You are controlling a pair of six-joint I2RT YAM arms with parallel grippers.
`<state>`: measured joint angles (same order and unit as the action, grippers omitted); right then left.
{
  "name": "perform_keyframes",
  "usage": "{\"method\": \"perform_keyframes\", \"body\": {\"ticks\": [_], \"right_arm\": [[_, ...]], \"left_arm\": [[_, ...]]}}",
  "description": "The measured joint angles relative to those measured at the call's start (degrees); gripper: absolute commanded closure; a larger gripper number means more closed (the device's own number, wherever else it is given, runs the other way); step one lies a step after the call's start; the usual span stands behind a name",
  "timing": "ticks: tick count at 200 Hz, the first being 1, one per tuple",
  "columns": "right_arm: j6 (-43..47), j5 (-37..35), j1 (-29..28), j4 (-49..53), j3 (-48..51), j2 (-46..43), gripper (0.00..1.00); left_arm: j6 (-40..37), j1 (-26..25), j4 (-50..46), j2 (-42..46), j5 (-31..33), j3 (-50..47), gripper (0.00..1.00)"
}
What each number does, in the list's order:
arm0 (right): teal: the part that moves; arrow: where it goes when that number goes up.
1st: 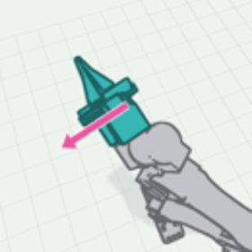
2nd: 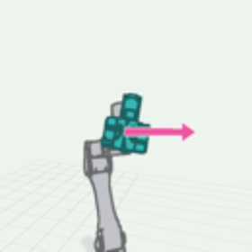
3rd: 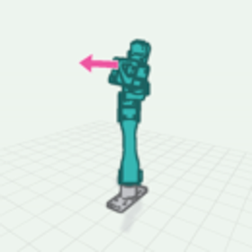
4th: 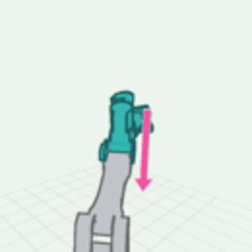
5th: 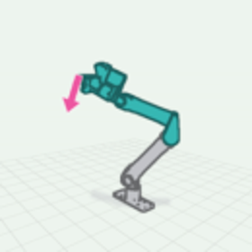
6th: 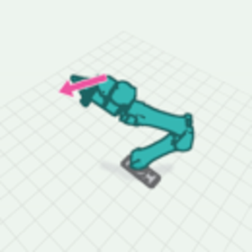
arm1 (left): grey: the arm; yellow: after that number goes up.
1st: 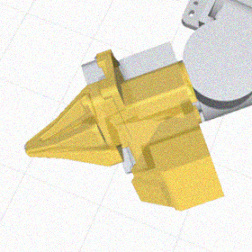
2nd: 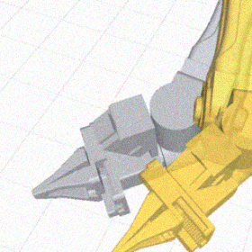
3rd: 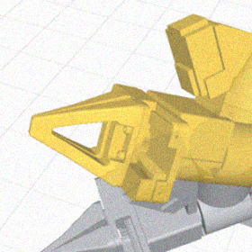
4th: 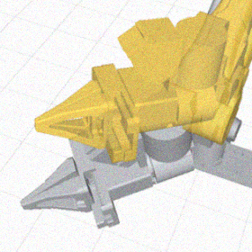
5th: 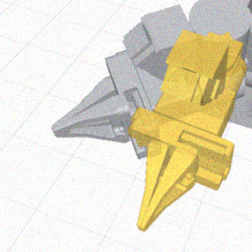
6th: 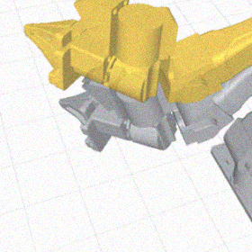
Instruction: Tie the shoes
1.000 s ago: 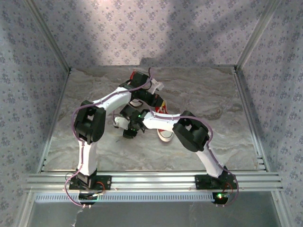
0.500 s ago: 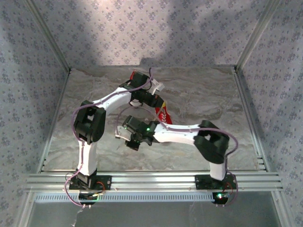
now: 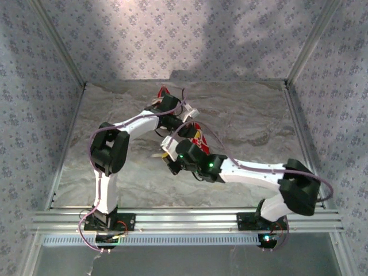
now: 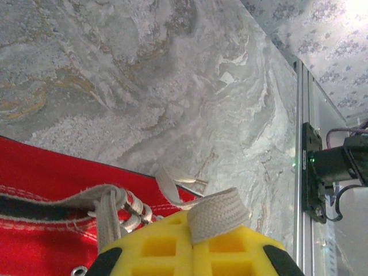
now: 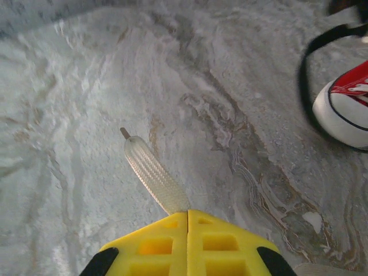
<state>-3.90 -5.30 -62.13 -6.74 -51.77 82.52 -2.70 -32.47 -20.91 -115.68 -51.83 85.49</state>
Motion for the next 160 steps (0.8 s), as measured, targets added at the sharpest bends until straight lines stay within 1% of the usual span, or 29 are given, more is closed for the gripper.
{"method": "perform_keyframes", "body": {"ticks": [34,67,160], "right_arm": [[-4.7,-0.4,0.9,-2.3,3.1,-8.2,1.00],[-7.3,-1.4,1.0,-2.9,5.8,-13.9,1.00],[-15.0,-5.9,3.5,0.6,11.8,-23.5,1.00]], "left_arm": [[-3.0,0.0,-1.3,1.6,1.0,-0.3,1.00],[-4.2,0.0,-2.1,1.8,2.8,-0.3,1.00],[-4.8,0.0,-2.5,1.8,4.1,-0.3,1.00]]}}
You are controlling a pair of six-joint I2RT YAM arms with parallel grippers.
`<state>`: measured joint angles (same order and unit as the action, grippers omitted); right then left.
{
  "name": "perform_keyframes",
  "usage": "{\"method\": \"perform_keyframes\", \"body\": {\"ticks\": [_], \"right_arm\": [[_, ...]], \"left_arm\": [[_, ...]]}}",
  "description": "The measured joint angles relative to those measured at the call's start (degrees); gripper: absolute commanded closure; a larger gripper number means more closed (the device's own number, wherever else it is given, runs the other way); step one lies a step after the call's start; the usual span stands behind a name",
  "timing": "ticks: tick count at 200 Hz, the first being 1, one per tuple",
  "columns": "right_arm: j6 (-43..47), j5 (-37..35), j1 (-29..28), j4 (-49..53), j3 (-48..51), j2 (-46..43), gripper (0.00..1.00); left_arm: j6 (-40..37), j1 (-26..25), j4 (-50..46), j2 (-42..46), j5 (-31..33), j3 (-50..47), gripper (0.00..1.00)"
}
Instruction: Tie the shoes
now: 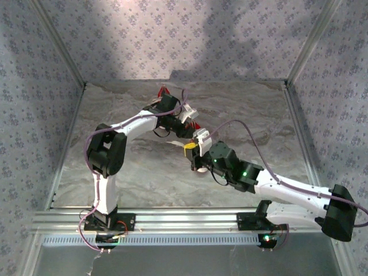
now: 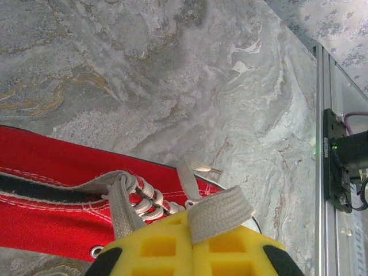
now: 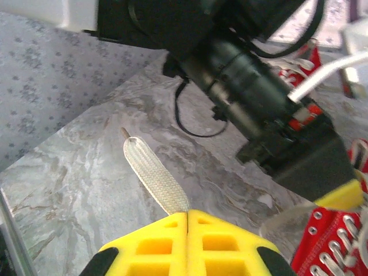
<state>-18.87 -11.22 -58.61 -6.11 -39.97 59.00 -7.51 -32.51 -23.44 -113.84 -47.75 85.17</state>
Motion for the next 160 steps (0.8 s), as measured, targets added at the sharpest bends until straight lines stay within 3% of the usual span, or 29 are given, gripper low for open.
{"method": "perform_keyframes", "body": {"ticks": [93,160], "right_arm": [[-14.4,-4.0,6.4,6.5,2.5,-3.8,1.00],[-25.2,0.2,17.1,10.8,1.6,-3.0,1.00]], "left_arm": [[-2.0,-0.3,1.4,4.2,2.3,-6.8,1.00],[-3.1,-1.8,6.7,5.9,6.8,-12.9,1.00]]}}
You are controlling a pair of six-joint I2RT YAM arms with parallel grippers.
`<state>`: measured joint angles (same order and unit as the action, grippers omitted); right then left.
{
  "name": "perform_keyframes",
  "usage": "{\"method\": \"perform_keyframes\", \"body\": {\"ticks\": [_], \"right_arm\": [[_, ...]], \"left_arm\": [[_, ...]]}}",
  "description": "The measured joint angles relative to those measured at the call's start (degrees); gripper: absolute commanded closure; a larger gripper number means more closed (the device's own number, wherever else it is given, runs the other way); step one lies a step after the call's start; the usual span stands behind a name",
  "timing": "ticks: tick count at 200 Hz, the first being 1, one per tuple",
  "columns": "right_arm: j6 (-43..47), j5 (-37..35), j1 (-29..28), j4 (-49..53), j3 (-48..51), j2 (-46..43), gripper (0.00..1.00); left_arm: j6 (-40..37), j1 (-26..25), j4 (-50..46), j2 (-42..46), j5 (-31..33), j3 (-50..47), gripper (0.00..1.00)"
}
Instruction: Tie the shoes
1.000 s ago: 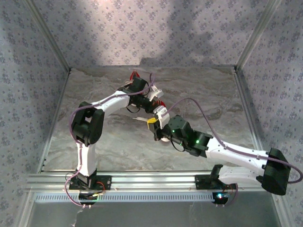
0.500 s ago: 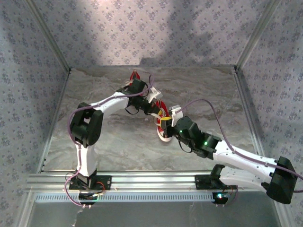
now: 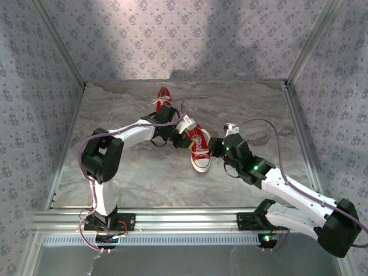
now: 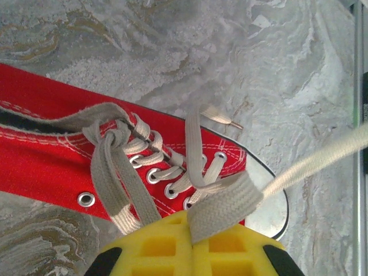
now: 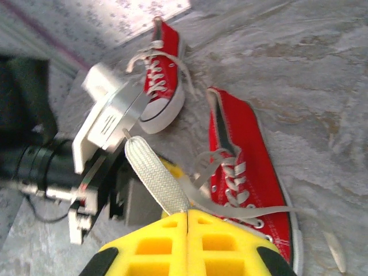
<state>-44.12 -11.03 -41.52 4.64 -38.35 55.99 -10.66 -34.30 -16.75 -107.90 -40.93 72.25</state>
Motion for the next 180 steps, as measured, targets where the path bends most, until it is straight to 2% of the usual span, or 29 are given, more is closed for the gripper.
{"method": "perform_keyframes", "body": {"ticks": [80,180], "right_arm": [[-0.3,11.1,15.9,6.8,-12.7,11.0,1.00],[11.0,23.7,20.5,10.8,-37.4,37.5,1.00]], "left_arm": [[-0.2,-1.1,6.1,4.7,7.6,-4.6,1.00],[-0.2,-2.9,9.9,6.9,15.5,-7.6,1.00]]}}
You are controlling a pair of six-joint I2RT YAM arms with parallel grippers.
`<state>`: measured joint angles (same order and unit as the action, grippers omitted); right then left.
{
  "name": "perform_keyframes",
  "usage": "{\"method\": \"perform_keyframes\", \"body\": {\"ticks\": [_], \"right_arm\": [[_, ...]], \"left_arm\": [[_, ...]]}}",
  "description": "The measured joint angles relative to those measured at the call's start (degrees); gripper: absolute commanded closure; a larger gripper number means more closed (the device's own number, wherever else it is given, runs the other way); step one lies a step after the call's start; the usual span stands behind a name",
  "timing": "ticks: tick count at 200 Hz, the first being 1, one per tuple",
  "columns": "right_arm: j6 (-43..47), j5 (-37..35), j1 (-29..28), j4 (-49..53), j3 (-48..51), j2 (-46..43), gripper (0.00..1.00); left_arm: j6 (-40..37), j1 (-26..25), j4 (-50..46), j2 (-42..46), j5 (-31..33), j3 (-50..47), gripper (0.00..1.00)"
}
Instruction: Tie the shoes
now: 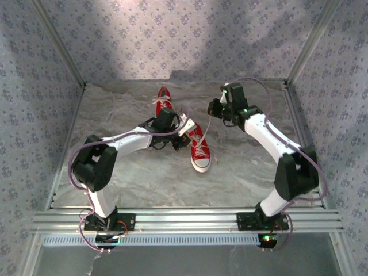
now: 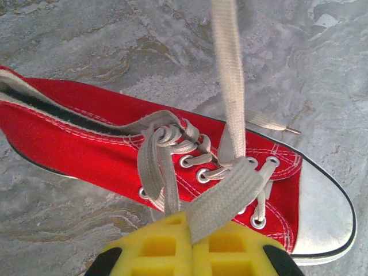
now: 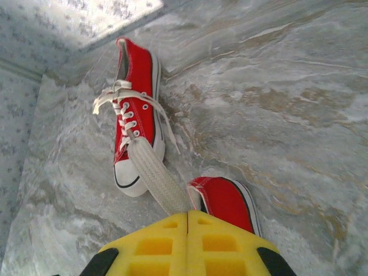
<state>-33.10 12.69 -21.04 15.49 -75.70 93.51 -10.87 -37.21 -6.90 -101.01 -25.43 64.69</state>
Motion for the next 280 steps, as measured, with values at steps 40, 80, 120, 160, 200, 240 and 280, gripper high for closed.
{"method": "perform_keyframes", "body": {"ticks": [40,80,120,160,200,240,280], "right_arm": [[7.7,9.9,0.1,-0.3,-10.0,12.8,1.00],[15.3,19.5,-1.8,2.1,-16.8,22.5,1.00],[20.3,28.5,-4.7,5.8,-21.3,28.2,1.00],[22.1,33.0,-5.7,7.6,-21.2,29.5,0.57],[19.9,25.0,-2.9,3.5,-11.5,21.7,0.48],[18.0,12.0,1.3,-9.3,11.7,-0.7,0.10],[22.7,7.0,-3.4,-13.2,20.2,-9.8,0.19]], "left_arm": [[1.0,-0.3,2.9,0.6,1.6,-2.5,1.00],[1.8,-0.6,4.2,0.6,2.2,-2.8,1.00],[2.2,-0.8,4.2,0.7,2.3,-2.8,1.00],[3.1,-0.9,4.4,0.9,2.3,-3.0,1.00],[4.9,-0.8,4.8,0.9,1.9,-3.0,1.00],[6.0,1.2,2.9,0.9,-0.9,-1.4,1.00],[5.4,2.4,-2.1,-1.4,-4.6,5.9,1.00]]}}
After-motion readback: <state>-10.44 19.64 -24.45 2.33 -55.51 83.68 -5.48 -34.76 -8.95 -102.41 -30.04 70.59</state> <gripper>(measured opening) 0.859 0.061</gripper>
